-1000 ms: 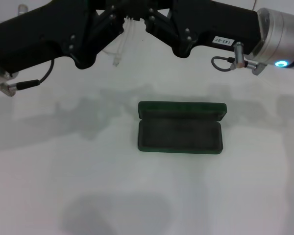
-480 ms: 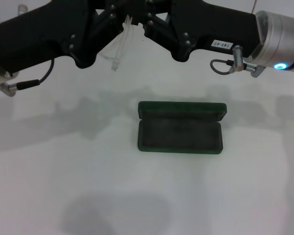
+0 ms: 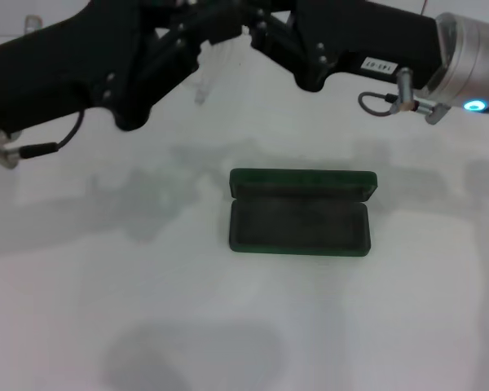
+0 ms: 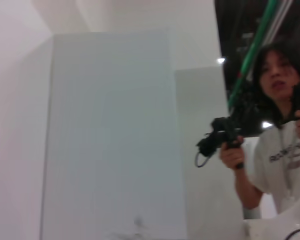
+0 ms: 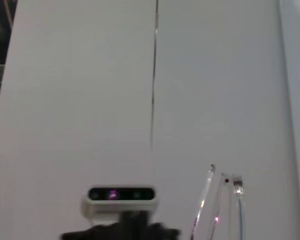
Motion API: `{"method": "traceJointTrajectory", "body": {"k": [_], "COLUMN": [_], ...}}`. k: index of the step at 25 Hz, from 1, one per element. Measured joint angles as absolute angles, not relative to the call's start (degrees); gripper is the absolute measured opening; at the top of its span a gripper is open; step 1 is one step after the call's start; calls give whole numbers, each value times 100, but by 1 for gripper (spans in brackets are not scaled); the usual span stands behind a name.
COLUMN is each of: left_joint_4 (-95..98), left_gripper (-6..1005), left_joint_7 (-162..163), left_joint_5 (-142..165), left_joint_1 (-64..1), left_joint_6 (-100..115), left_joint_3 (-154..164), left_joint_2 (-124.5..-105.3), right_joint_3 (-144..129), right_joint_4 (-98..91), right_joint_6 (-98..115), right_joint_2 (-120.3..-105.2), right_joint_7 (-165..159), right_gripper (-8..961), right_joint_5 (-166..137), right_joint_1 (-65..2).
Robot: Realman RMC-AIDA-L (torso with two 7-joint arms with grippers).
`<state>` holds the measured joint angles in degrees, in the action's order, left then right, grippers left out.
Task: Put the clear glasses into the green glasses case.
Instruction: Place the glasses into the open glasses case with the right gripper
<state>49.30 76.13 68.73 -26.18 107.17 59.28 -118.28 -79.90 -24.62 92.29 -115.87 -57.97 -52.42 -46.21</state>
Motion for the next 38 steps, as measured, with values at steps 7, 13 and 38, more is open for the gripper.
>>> {"method": "traceJointTrajectory", "body": {"k": [7, 13, 38], "left_joint_4": [4992, 4996, 5004], "left_gripper": [38, 38, 38], "left_joint_7": [7789, 7999, 7991], "left_joint_5": [6808, 6824, 6863], "left_joint_1": [-2221, -1769, -1239], "left_joint_6": [11170, 11397, 11622], "left_joint_3": [5539, 4900, 4304], "left_joint_2": [-11530, -11126, -10851], "right_joint_3": [-7731, -7583, -9425], "right_joint_4": [-3237, -5588, -6198], "right_joint_6": [9208, 9070, 10028], "right_joint_2": [-11442, -11159, -11614], "right_joint_7": [-6088, -7818, -13545], "right_gripper": [111, 112, 114], "right_joint_5": [-5454, -7019, -13296], "right_joint_1": [-4218, -3768, -7073]}}
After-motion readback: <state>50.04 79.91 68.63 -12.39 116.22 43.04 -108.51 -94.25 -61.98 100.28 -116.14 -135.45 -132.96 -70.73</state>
